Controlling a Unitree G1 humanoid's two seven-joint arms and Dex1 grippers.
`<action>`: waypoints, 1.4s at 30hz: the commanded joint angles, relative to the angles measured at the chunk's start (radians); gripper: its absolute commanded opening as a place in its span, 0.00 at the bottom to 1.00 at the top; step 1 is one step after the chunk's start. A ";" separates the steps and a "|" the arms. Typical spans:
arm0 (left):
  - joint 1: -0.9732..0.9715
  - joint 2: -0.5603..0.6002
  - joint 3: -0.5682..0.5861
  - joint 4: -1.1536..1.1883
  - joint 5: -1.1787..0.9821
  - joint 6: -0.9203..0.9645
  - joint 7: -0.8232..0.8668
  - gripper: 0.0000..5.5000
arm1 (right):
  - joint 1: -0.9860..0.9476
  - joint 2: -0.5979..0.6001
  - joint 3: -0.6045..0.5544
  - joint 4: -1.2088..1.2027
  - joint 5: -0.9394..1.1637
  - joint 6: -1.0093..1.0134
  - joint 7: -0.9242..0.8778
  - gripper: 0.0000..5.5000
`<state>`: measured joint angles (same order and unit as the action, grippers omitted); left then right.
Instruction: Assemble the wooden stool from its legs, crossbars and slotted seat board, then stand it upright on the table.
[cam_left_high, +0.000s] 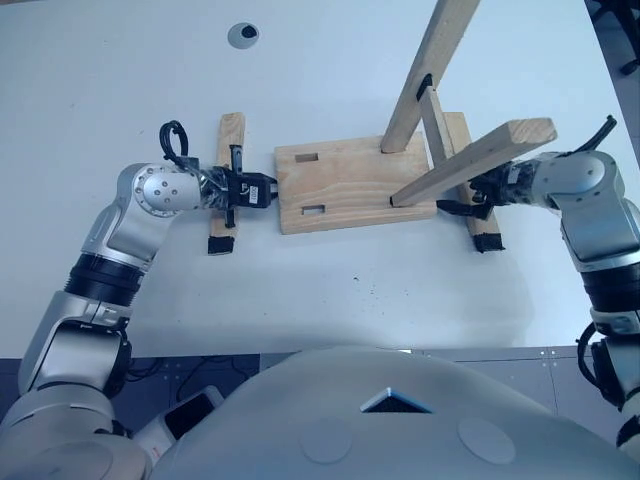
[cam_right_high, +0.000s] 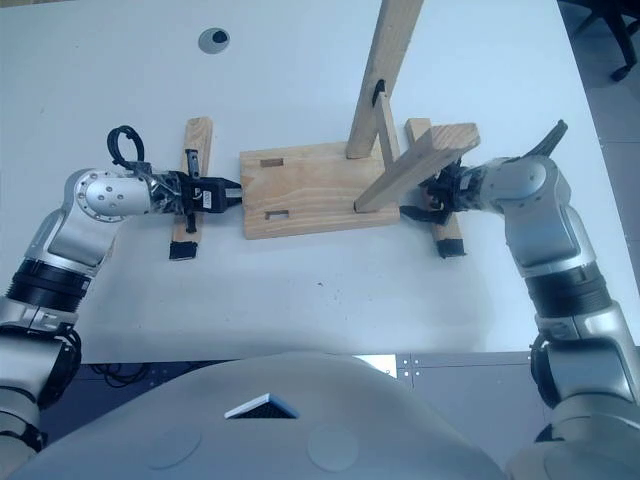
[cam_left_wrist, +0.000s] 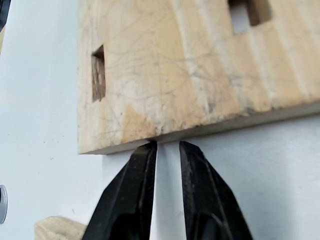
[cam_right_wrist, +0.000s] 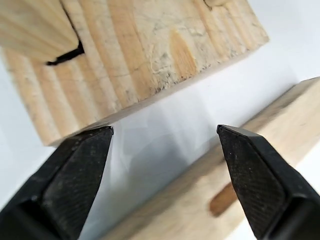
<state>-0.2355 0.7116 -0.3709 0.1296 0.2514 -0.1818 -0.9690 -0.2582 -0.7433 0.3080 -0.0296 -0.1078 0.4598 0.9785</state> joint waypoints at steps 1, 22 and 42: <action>0.016 -0.071 -0.061 -0.114 -0.076 -0.019 -0.055 0.14 | -0.093 0.162 0.070 0.026 0.014 -0.070 -0.026 0.70; 0.075 -0.019 0.079 -0.453 -0.340 0.273 -0.201 0.14 | -0.287 0.283 0.016 0.361 -0.246 -0.314 -0.491 0.70; 0.008 -0.068 0.024 0.112 -0.123 -0.059 -0.009 0.14 | 0.071 0.097 0.162 -0.194 -0.064 0.052 -0.047 0.70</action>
<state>-0.2545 0.6597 -0.3120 0.2494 0.1178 -0.2235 -0.9584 -0.1481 -0.6811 0.4142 -0.2949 -0.1150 0.4864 0.9704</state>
